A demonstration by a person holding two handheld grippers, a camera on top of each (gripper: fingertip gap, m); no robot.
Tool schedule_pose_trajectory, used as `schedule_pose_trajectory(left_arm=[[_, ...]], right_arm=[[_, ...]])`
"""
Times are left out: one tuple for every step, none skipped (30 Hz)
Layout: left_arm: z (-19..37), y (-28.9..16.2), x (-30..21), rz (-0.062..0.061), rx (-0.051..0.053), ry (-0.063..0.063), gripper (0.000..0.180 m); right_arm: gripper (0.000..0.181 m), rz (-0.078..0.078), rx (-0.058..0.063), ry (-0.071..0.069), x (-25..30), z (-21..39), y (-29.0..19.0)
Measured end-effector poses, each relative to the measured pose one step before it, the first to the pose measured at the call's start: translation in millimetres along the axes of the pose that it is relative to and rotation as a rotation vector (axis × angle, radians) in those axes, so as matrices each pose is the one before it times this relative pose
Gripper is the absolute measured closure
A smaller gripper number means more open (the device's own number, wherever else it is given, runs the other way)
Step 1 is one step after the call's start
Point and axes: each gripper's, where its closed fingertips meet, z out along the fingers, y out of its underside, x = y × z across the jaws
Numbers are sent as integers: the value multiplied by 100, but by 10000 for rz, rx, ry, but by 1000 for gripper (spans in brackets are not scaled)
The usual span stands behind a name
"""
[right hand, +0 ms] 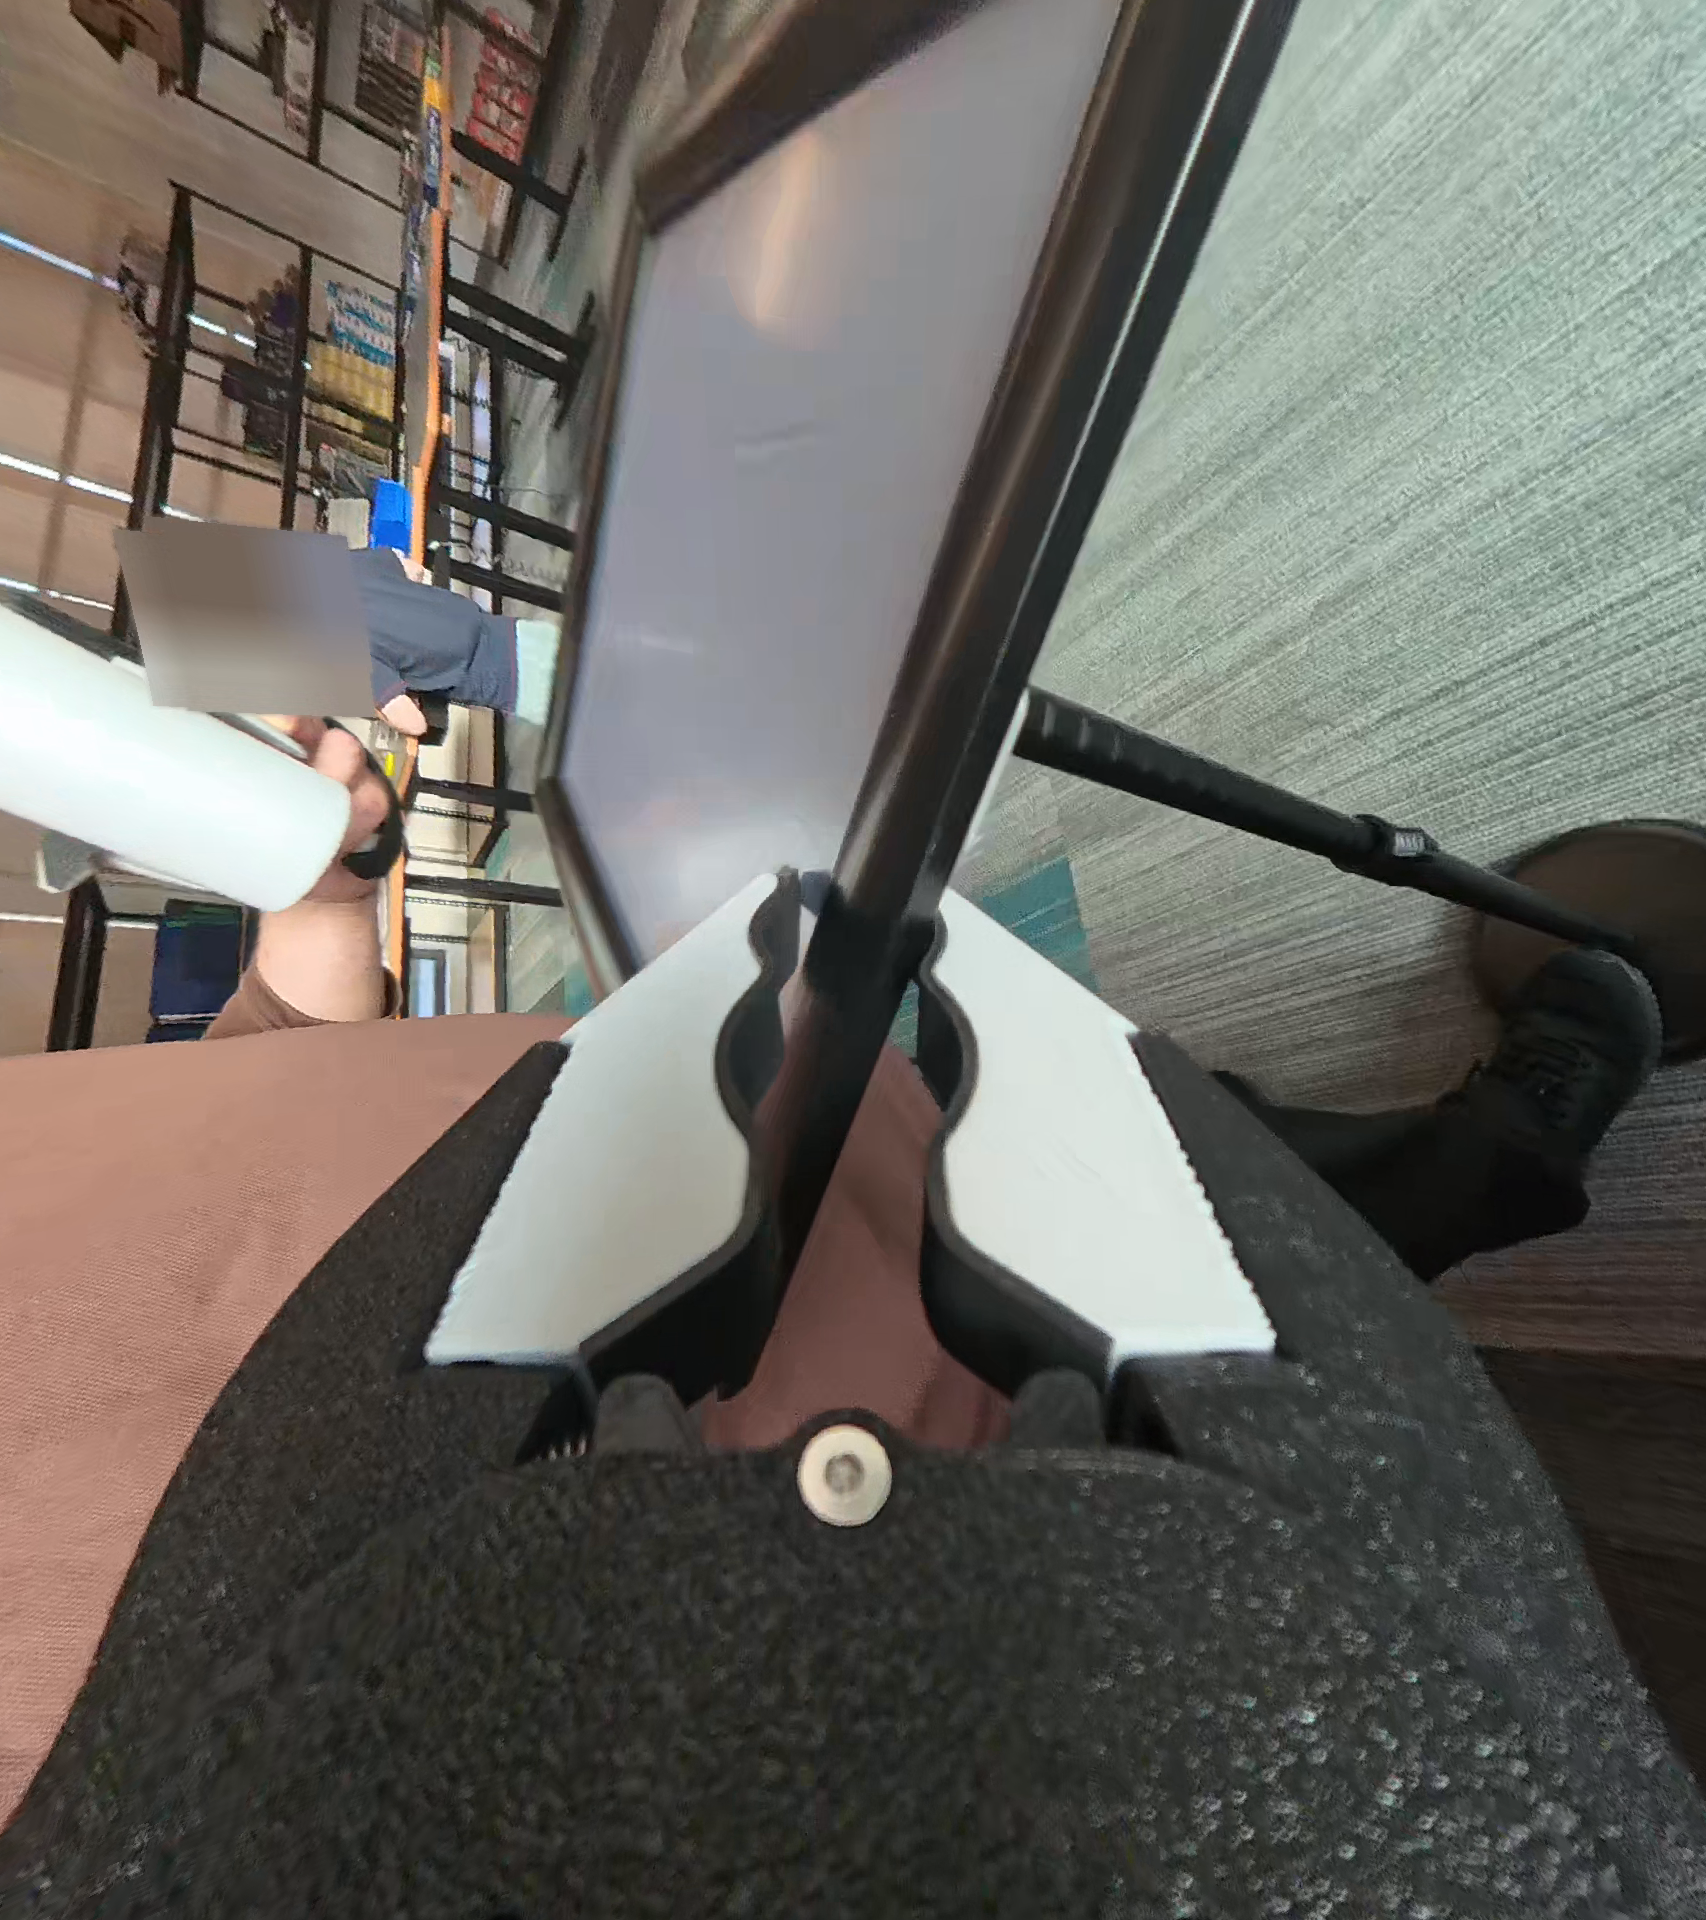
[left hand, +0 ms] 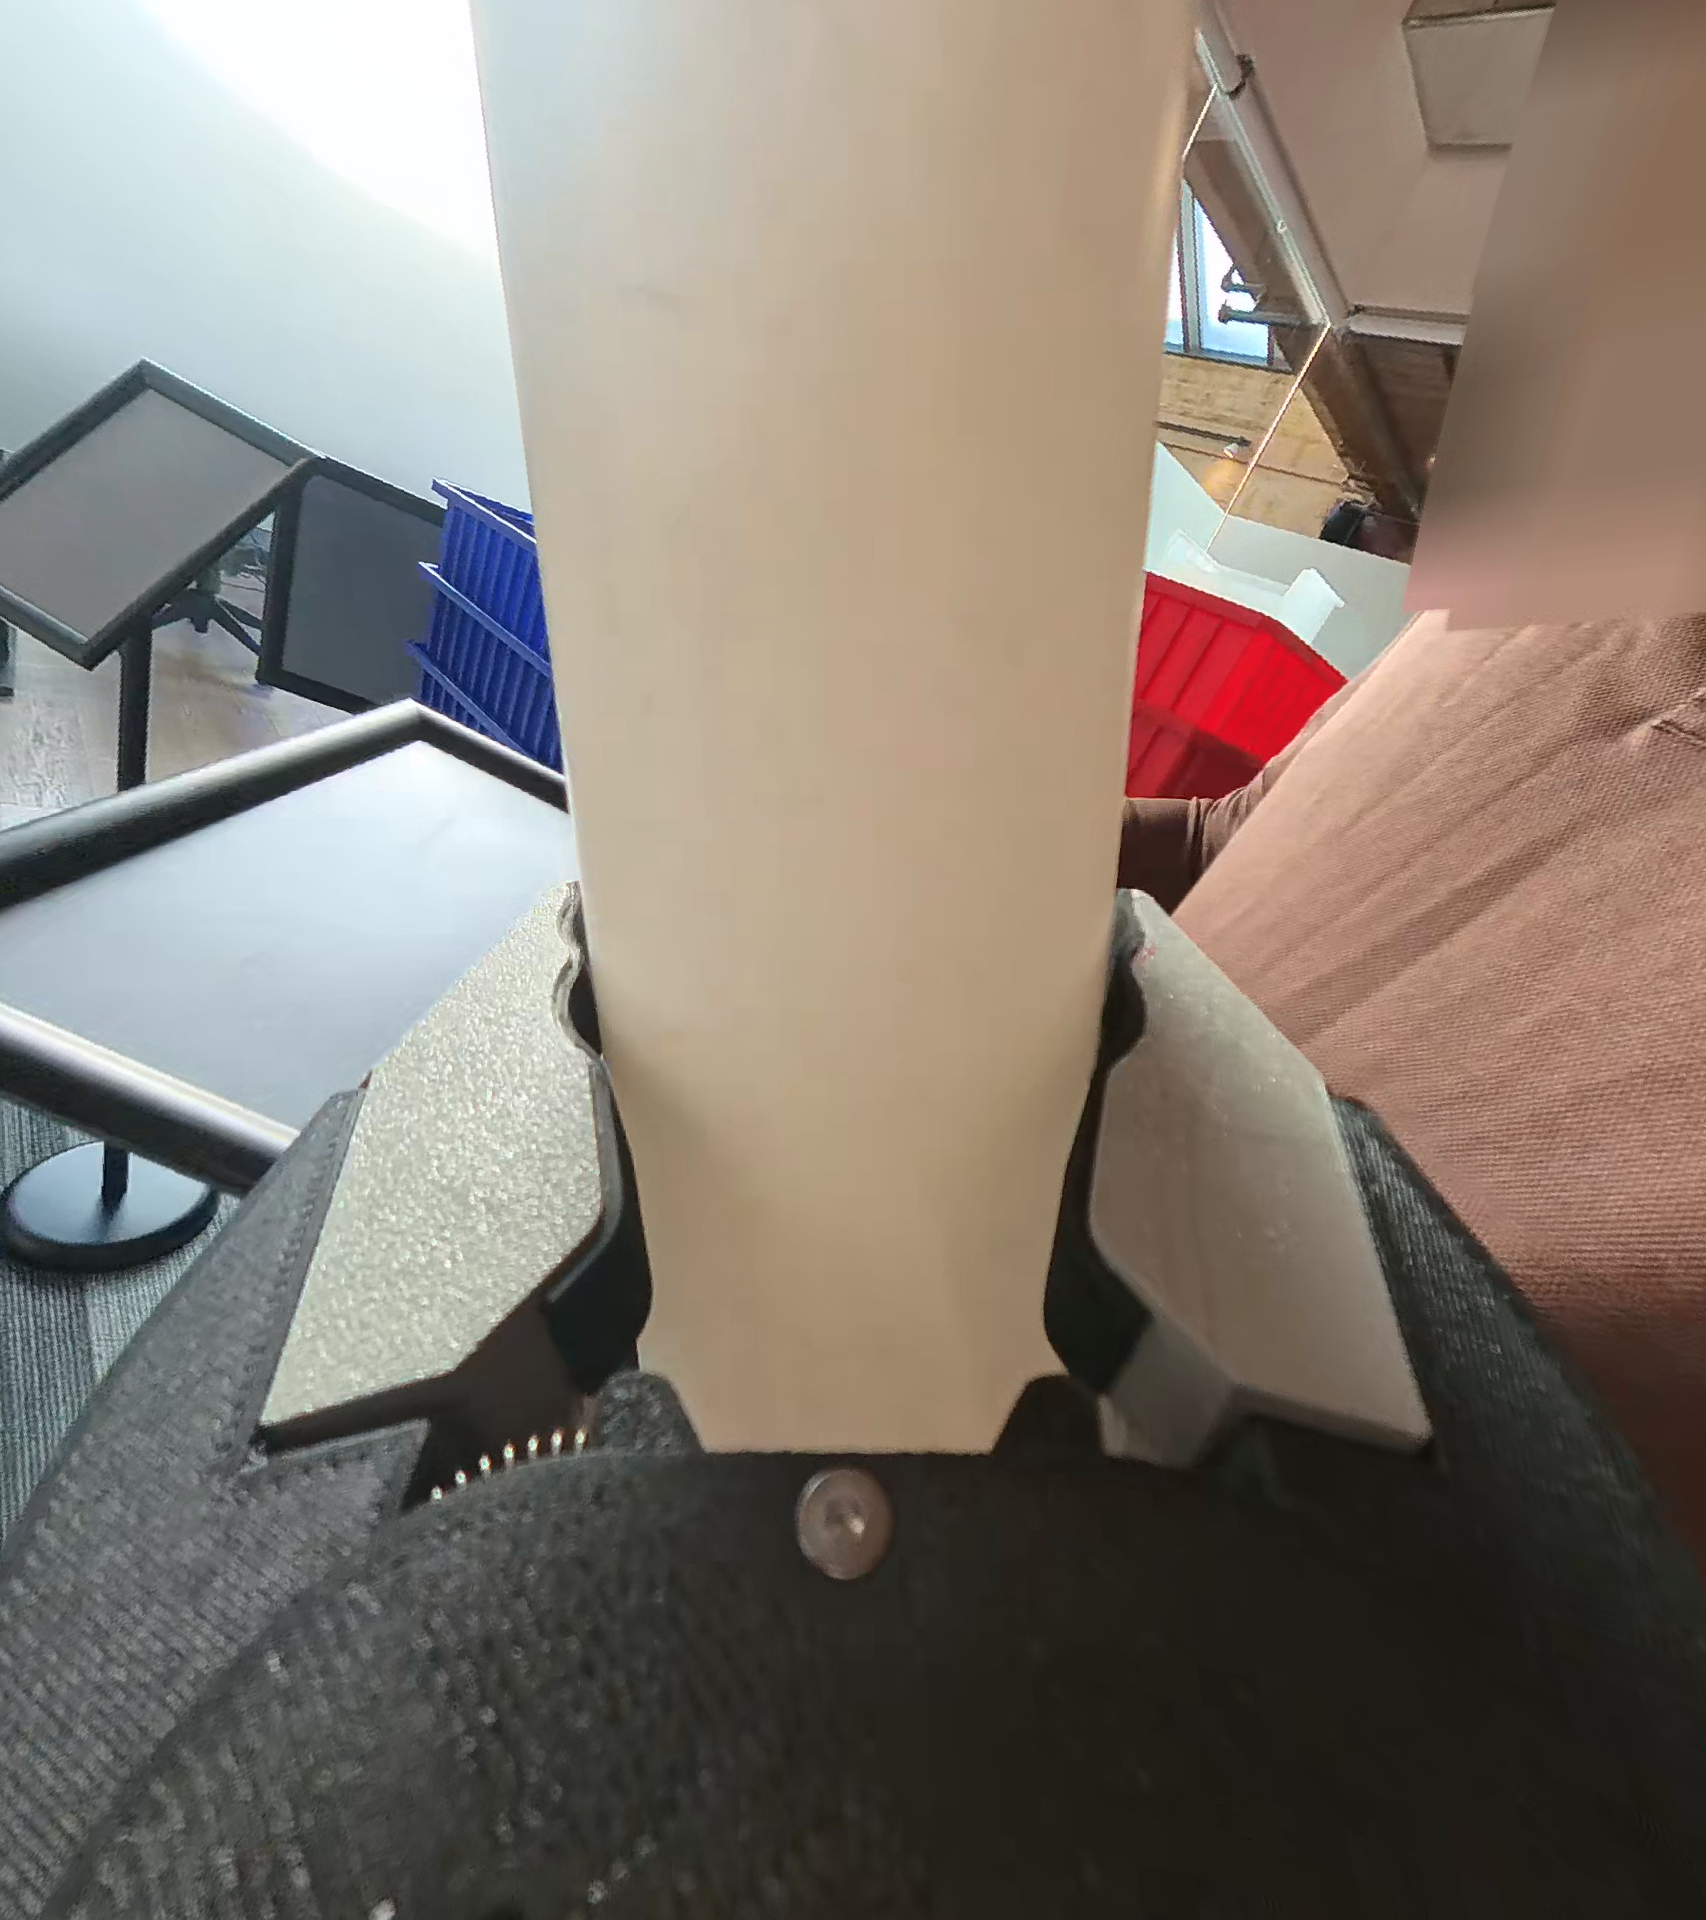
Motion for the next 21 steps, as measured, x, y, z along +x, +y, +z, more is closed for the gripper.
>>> schedule_pose_trajectory(left_arm=[[247, -158, -116, 53, 18, 23, 82], [343, -282, -195, 77, 39, 10, 82], [454, -357, -170, 87, 29, 93, 82], [532, -448, -198, 131, 40, 105, 83], [569, -449, -328, 186, 34, 25, 83], [603, -448, -408, 184, 27, -5, 83], [637, -437, -485, 143, 17, -41, 83], [721, -375, -574, 146, -61, -97, 83], [813, -267, -441, 200, -167, -18, 82], [902, -241, -431, 268, -184, -41, 82], [989, -103, -776, 243, -256, -282, 82], [1060, 57, -1144, 164, -368, -564, 82], [1070, -1, -1044, 153, -296, -563, 82], [1030, -54, -895, 139, -204, -537, 82], [940, -139, -639, 126, -88, -439, 82], [818, -159, -429, 89, -31, -332, 82], [672, -145, -271, 72, -6, -247, 82], [535, -137, -131, 99, 10, -157, 82], [419, 0, -169, 100, -79, -190, 82], [301, 99, -205, 141, -162, -233, 83], [177, 93, -31, 221, -157, -136, 83]], right_arm=[[165, -48, -17, 1, -263, -41, -97], [163, -5, -179, 157, 146, 56, 139], [160, 34, -33, 129, 231, -66, -116], [154, -25, 154, 206, 308, -280, -397], [152, -114, 237, 221, 194, -501, -475], [151, -114, 269, 154, -62, -687, -510], [148, -97, 302, 293, -30, -926, -623], [143, -253, 404, 550, 41, -1204, -907], [140, -537, 480, 628, -346, -1384, -1269], [139, -767, 382, 386, -1202, -1254, -1493], [136, -815, 245, -1, -2155, -876, -1667], [131, -677, 224, -354, -2943, -377, -1931], [119, -571, 307, -610, -3489, 148, -2240], [109, -618, 359, -712, -3714, 656, -2347], [101, -704, 316, -553, -3344, 1089, -2259], [95, -706, 225, -277, -2578, 1303, -2059], [89, -614, 144, -115, -1857, 1366, -1781], [85, -461, 62, -48, -1275, 1324, -1440], [84, -301, -15, -6, -750, 1232, -1057], [82, -166, -125, 31, -305, 1136, -627], [79, -55, -300, 70, 60, 1060, -154]])
